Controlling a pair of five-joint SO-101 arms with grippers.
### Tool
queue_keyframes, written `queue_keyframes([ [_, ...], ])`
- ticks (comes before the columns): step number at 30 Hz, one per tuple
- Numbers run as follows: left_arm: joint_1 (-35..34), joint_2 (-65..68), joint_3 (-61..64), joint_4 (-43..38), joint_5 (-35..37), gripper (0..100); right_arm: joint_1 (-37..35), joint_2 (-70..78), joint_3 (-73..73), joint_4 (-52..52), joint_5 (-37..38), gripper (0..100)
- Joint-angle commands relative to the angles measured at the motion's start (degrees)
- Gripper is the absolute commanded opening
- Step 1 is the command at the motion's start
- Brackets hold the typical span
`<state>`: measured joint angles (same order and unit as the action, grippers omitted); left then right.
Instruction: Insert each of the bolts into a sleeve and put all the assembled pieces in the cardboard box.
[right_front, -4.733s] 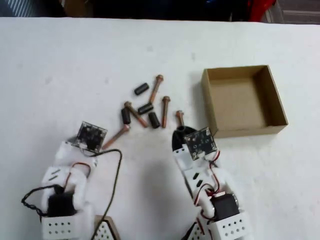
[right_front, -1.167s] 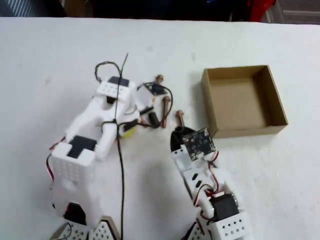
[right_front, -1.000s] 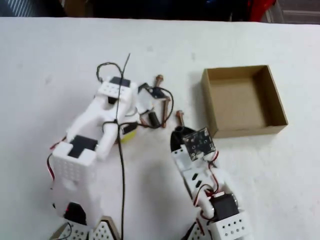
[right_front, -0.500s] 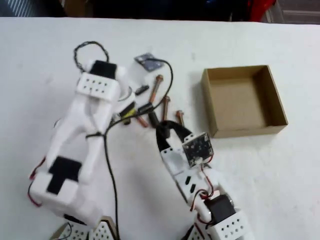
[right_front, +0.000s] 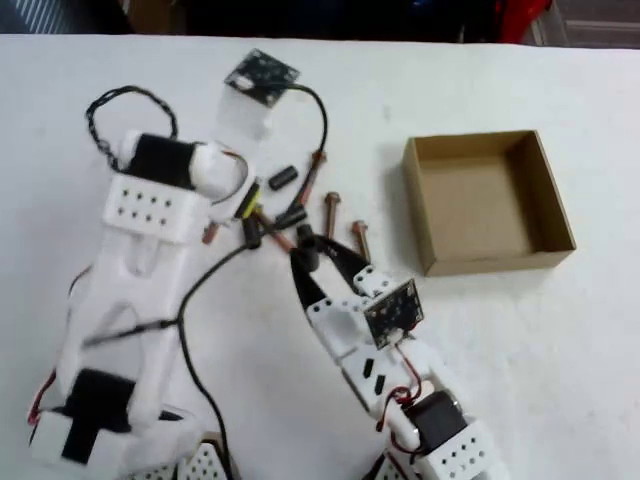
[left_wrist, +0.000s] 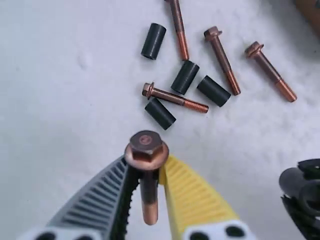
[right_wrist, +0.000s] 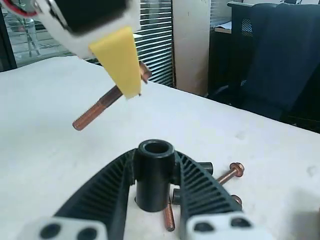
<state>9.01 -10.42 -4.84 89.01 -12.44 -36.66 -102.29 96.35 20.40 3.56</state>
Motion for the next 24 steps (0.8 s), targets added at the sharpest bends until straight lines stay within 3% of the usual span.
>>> queue_keyframes([
  [1,2.59,-7.52,-2.55,-2.20,1.32,2,-0.48,-0.48,0.53,-1.36,-0.44,1.7],
  [12,6.73,-15.96,2.11,-5.71,9.85,2,-0.48,-0.48,0.53,-1.27,-0.44,1.7],
  [18,12.35,-26.33,12.92,-15.21,9.85,2,-0.48,-0.75,0.53,1.01,-0.44,1.7],
  [24,13.05,-35.56,23.38,-24.44,10.37,2,-0.48,-0.75,0.53,1.10,-0.44,1.7],
])
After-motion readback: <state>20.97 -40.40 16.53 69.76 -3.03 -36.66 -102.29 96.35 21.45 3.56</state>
